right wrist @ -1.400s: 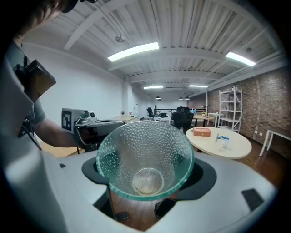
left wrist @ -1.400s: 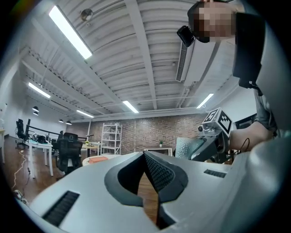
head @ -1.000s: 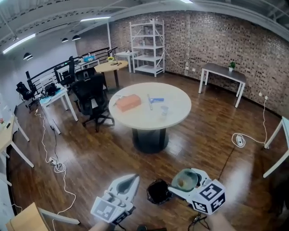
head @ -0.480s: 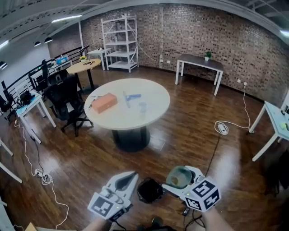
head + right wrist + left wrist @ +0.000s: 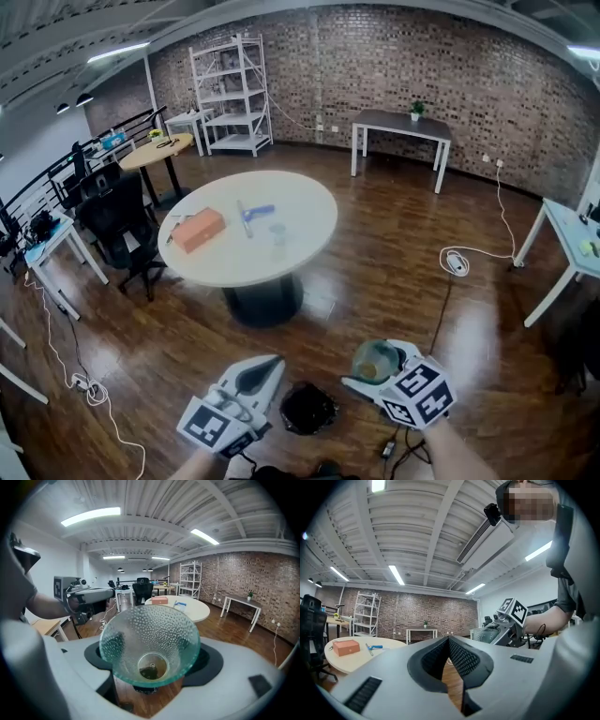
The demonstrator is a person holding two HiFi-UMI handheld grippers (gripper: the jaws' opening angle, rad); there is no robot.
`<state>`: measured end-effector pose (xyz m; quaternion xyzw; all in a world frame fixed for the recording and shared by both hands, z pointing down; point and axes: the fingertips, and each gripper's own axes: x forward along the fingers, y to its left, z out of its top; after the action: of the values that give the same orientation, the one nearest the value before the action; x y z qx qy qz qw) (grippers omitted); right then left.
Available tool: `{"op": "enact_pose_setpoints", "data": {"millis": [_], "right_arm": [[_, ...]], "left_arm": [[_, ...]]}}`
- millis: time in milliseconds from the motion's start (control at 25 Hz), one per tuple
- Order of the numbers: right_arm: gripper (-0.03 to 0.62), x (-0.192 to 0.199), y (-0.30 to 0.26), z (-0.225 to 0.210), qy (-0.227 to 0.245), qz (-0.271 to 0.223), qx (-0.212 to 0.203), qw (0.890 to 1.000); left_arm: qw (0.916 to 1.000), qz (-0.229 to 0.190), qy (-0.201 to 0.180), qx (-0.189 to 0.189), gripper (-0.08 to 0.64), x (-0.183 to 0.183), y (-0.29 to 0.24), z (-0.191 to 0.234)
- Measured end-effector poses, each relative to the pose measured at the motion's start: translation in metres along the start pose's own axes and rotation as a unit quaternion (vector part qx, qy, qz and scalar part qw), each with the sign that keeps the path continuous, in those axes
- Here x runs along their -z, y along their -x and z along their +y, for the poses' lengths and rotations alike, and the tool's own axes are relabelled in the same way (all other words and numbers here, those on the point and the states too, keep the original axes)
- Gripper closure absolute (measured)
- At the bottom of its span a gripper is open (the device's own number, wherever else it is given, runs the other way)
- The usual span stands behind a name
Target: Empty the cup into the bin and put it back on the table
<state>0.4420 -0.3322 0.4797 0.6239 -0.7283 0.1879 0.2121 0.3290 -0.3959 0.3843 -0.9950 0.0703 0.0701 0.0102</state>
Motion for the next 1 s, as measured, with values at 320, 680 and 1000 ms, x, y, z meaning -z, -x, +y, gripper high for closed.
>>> {"op": "enact_pose_setpoints", "data": {"millis": [320, 680, 1000], "right_arm": [[0.192, 0.018, -0.013, -0.025, 0.033, 0.069, 0.073, 0.994], [0.192, 0.013, -0.031, -0.026, 0.061, 0.15, 0.149, 0.976], [0.192, 0.012, -0.042, -0.026, 0.071, 0.195, 0.192, 0.959]], "left_arm": [[0.9989, -0.003, 0.0, 0.047, 0.555, 0.008, -0.018, 0.021], [0.9937, -0.007, -0.001, 0.111, 0.555, -0.001, -0.019, 0.064], [0.9887, -0.022, -0.001, 0.148, 0.555, -0.003, -0.013, 0.082]]}}
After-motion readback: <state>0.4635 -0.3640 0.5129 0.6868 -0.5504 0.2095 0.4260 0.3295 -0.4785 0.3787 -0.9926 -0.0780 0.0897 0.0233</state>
